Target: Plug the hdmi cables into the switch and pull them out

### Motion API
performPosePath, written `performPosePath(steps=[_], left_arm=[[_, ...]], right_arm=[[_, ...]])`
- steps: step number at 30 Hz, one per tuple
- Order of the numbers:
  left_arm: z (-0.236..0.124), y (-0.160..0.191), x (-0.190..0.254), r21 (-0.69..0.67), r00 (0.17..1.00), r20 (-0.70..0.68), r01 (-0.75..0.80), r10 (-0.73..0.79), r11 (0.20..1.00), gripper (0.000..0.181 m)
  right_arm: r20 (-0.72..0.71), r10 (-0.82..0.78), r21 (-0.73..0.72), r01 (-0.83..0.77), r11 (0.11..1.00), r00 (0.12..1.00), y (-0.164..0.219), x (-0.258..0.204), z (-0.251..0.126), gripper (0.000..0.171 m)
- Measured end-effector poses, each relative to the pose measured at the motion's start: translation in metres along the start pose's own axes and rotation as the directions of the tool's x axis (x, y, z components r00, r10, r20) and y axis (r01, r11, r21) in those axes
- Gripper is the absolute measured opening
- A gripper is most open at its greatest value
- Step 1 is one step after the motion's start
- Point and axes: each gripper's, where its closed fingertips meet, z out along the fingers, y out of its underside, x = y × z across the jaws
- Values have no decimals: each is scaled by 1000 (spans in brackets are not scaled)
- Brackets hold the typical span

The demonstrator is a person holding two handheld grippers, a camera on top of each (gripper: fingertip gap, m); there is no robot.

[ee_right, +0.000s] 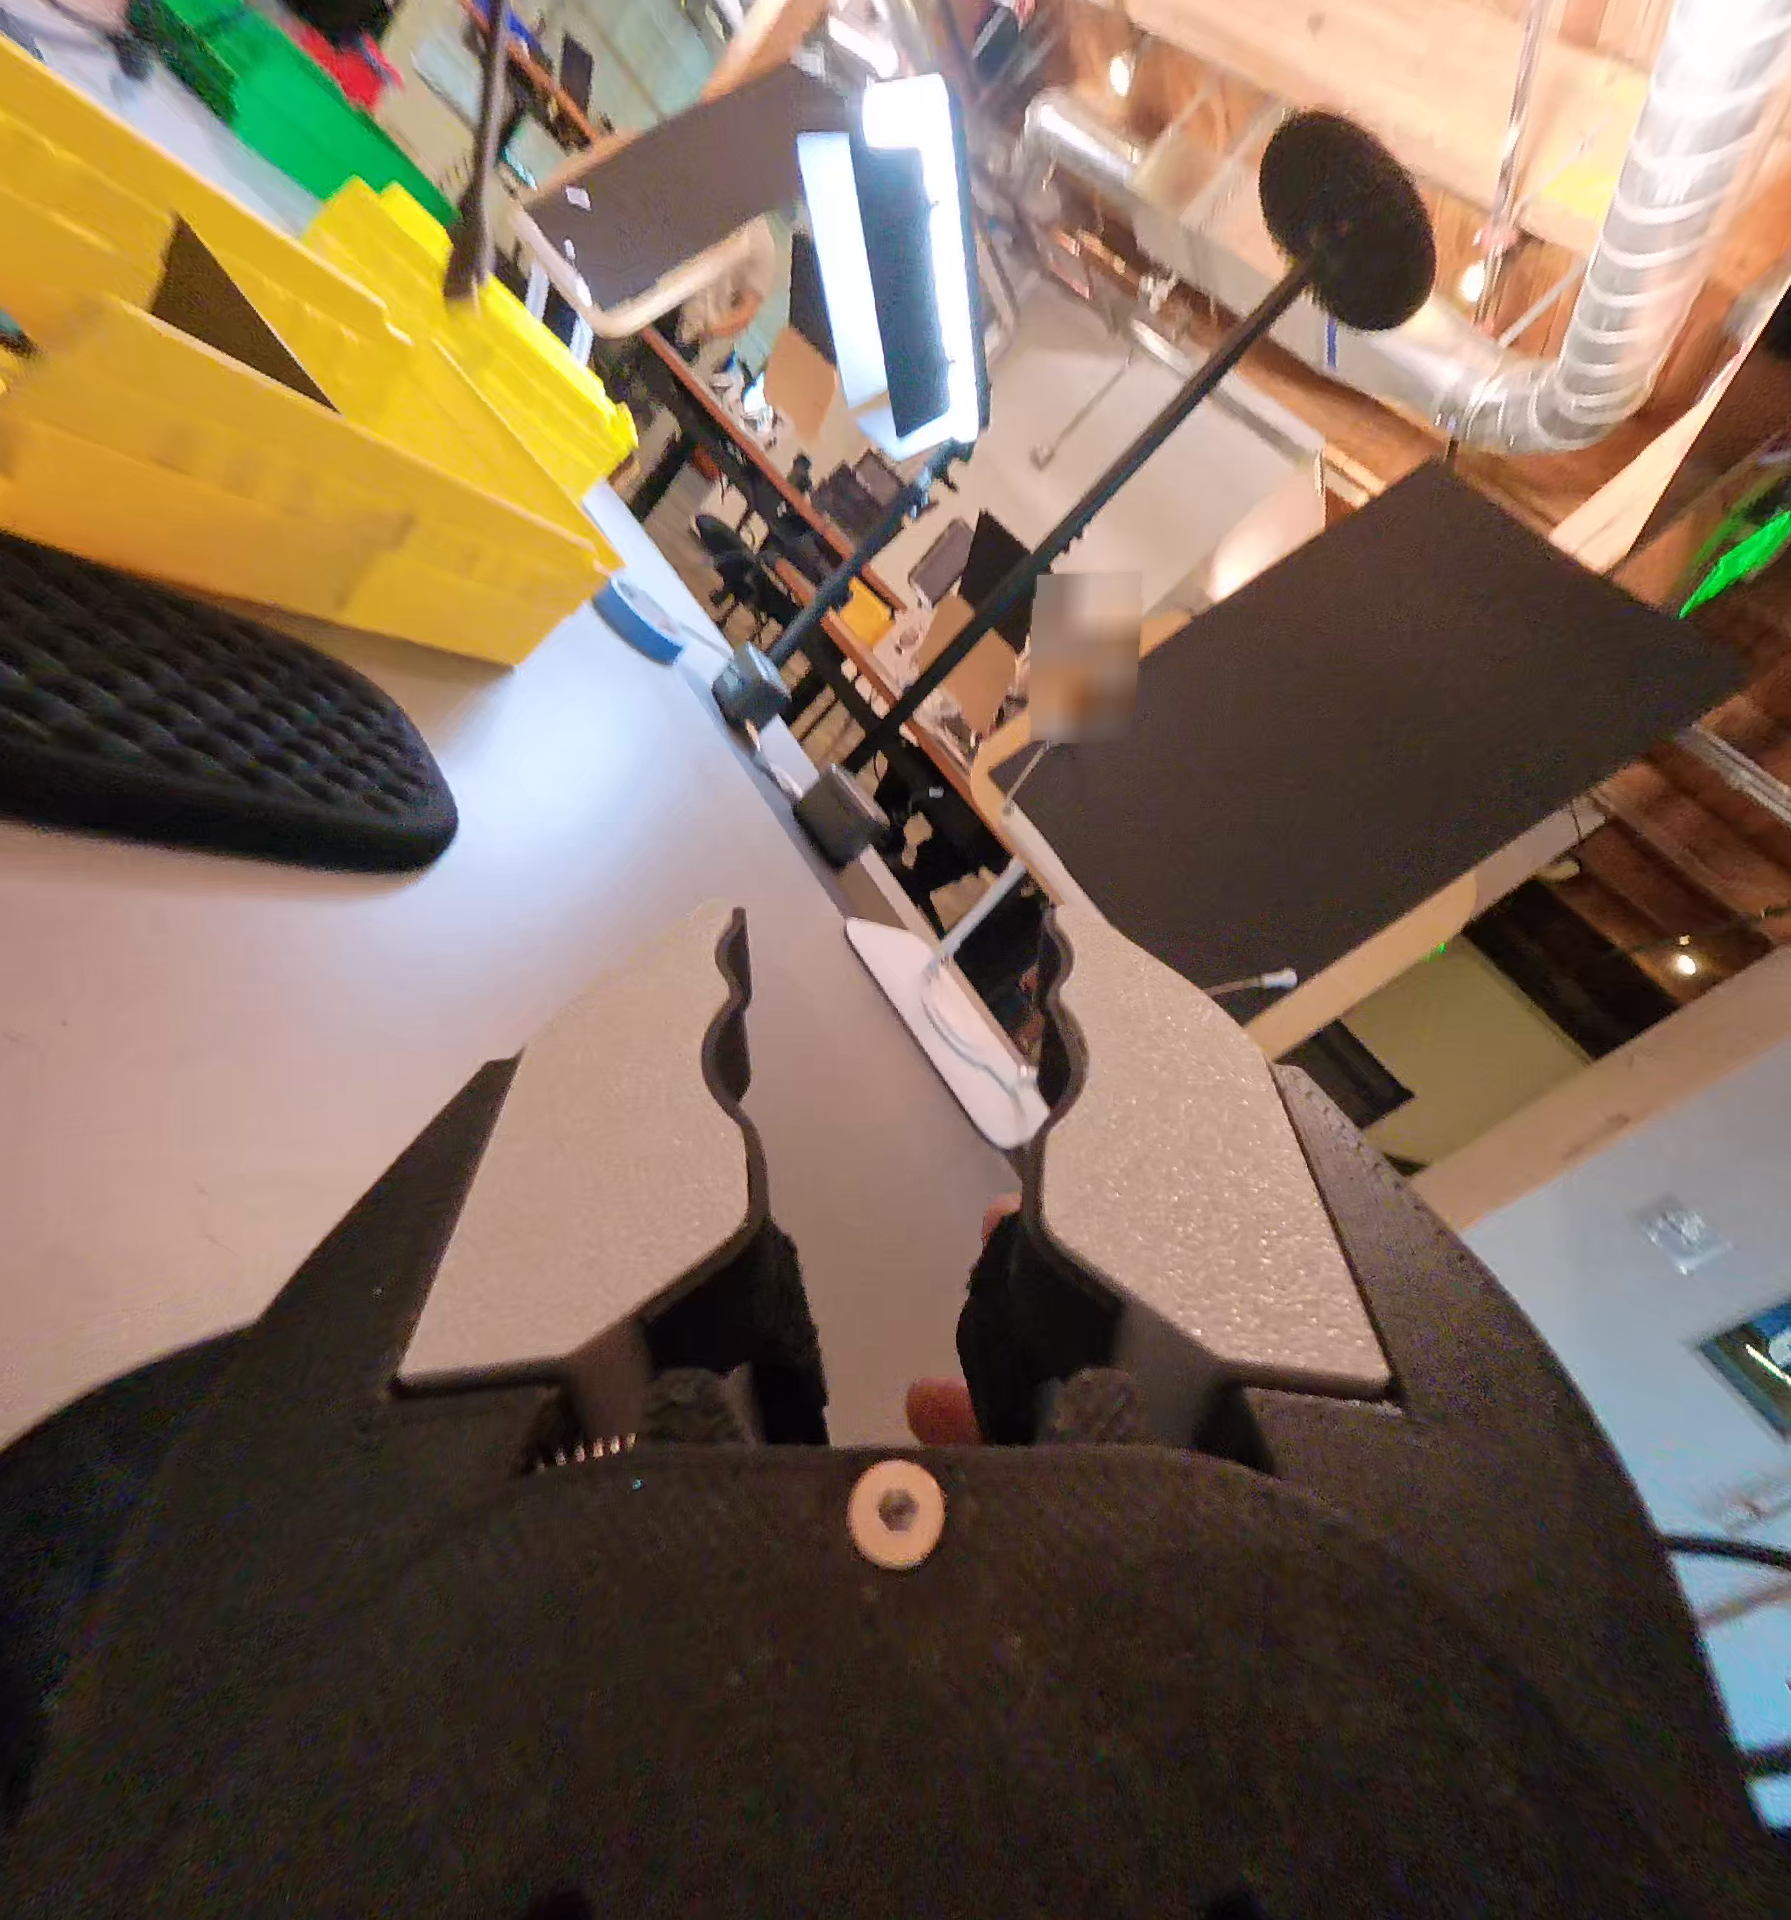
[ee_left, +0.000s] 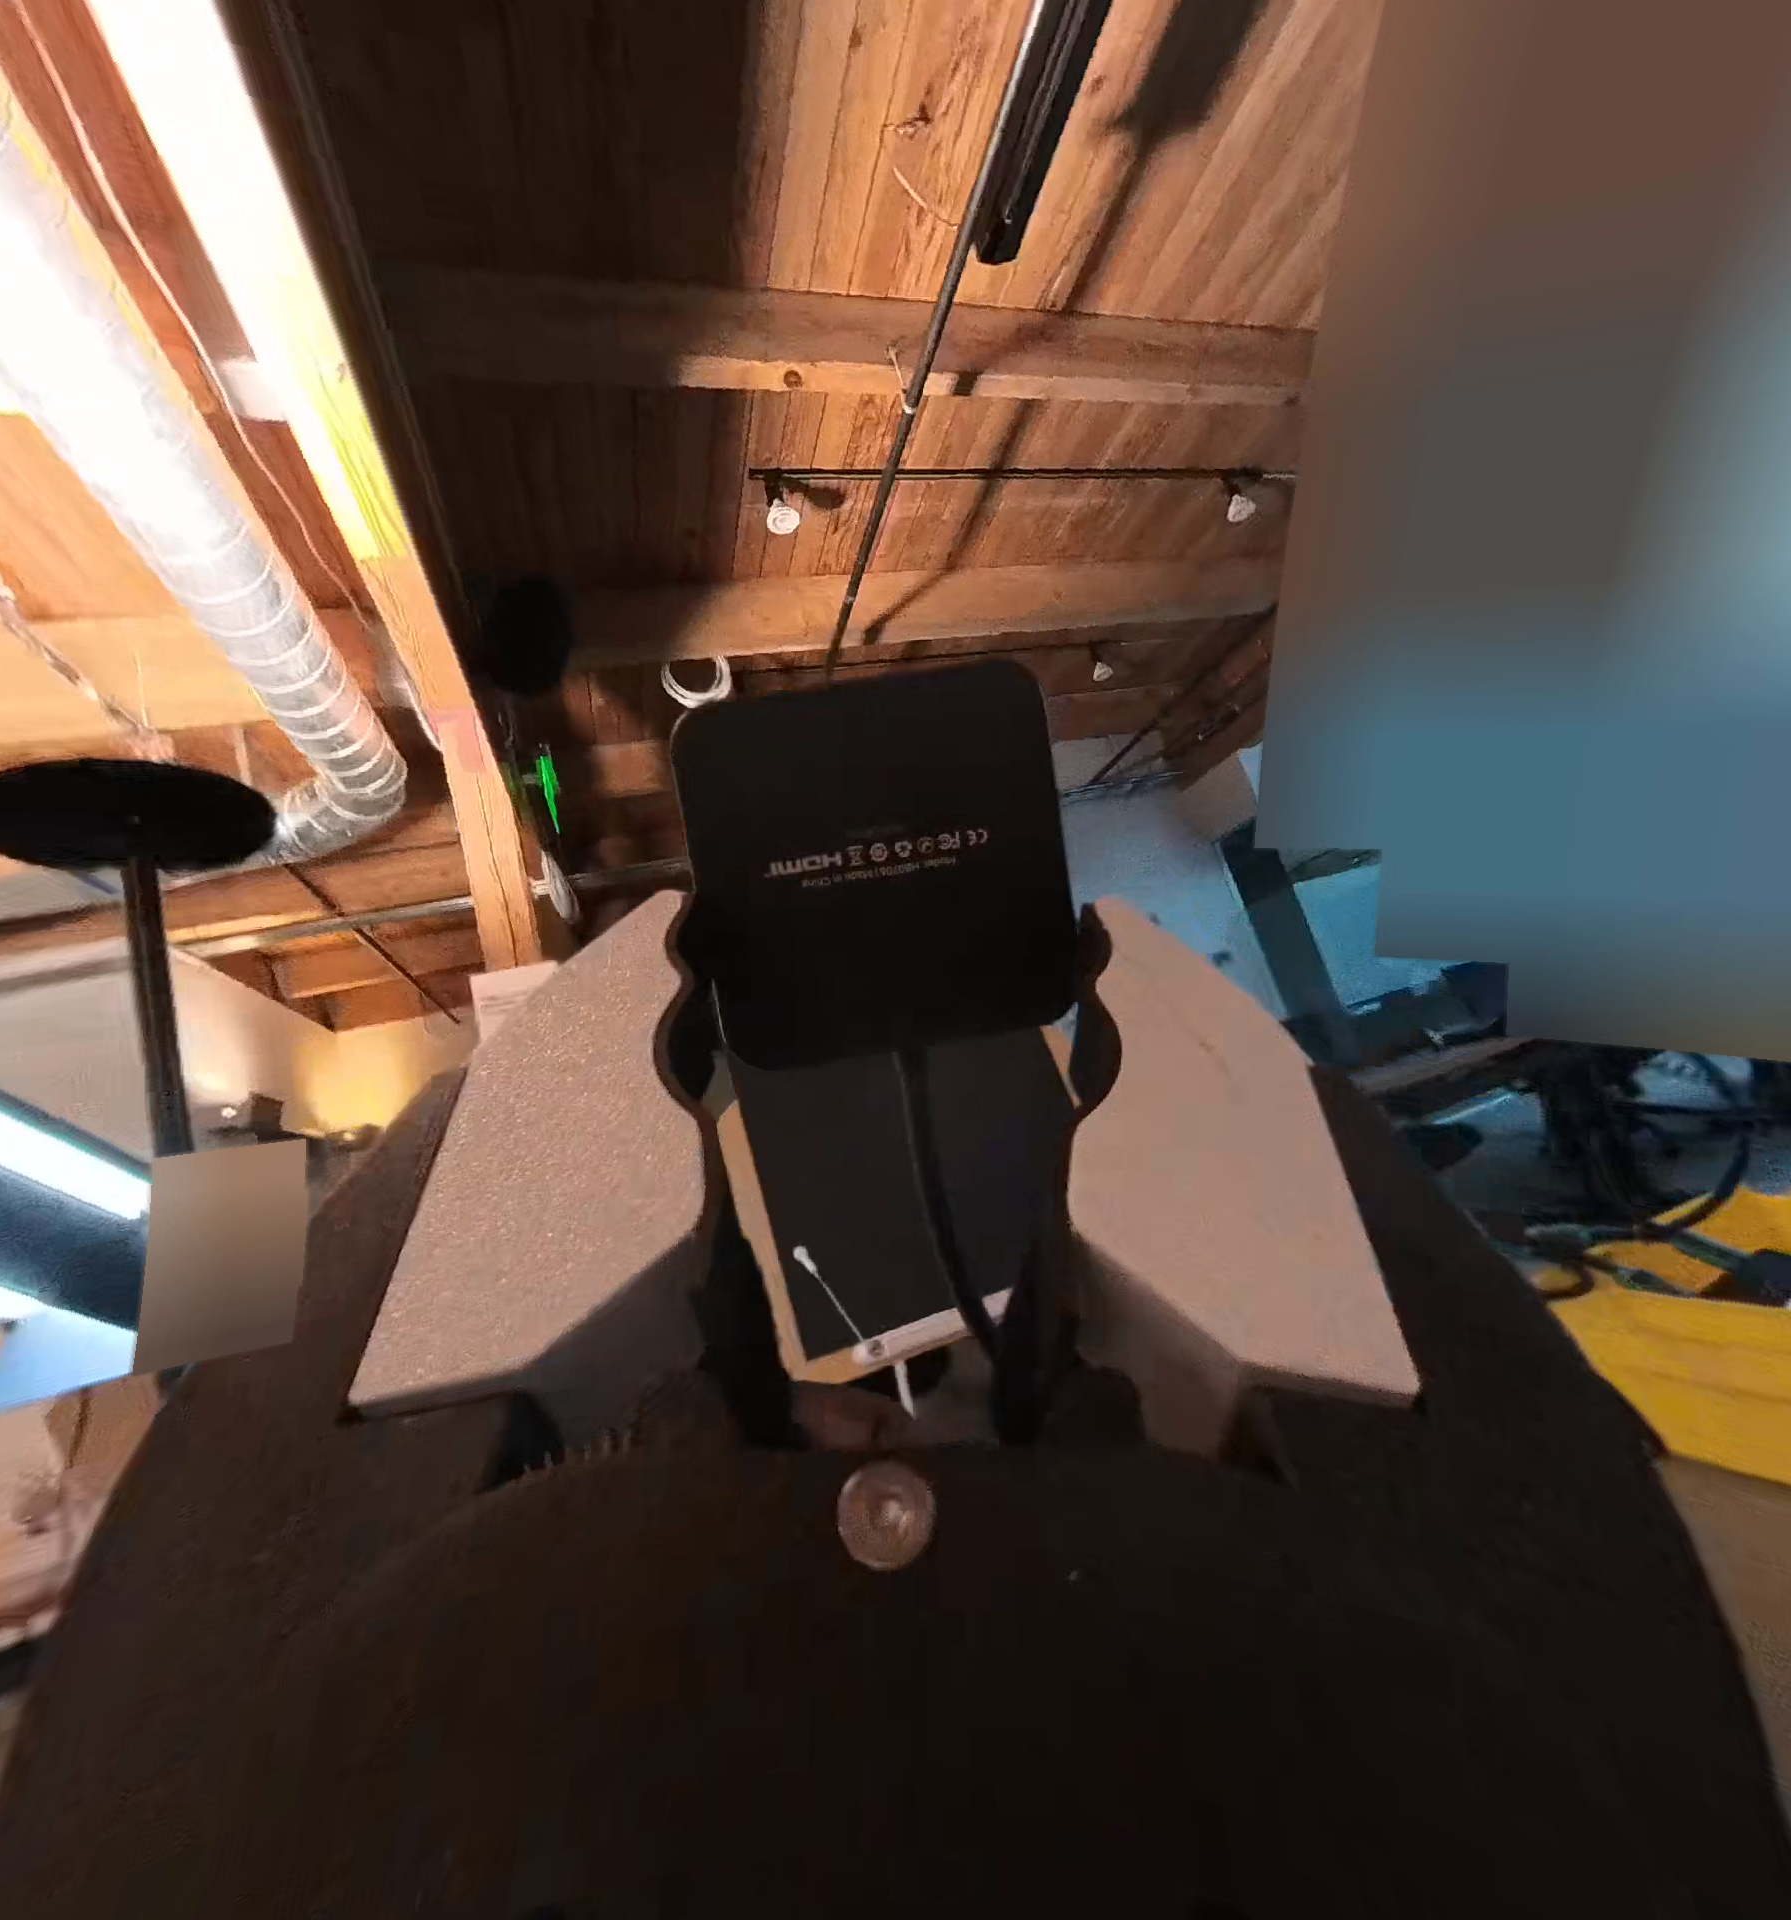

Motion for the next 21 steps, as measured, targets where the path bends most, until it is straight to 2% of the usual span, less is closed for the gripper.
performPosePath(steps=[3,6,8,11,13,18,21], left_arm=[[-3,12,48,-20,970,-34,-243,242,970,68],[-8,40,103,-40,884,-140,-455,446,889,67],[-13,63,140,-31,782,-235,-600,577,800,67],[-24,95,184,36,548,-354,-802,758,597,67],[-30,108,204,92,444,-396,-852,804,515,67],[-41,119,232,167,376,-452,-855,809,491,68],[-46,122,242,182,358,-475,-854,804,488,68]], right_arm=[[15,65,127,-66,990,998,-26,-5,2,53],[92,170,268,-189,945,981,-54,-16,5,53],[125,210,321,-239,916,970,-67,-21,7,53],[135,211,329,-244,912,968,-72,-29,14,54],[136,191,298,-224,928,972,-68,-35,20,53],[202,147,225,-192,955,968,-59,-57,33,49],[244,115,195,-165,967,963,-54,-69,38,22]])
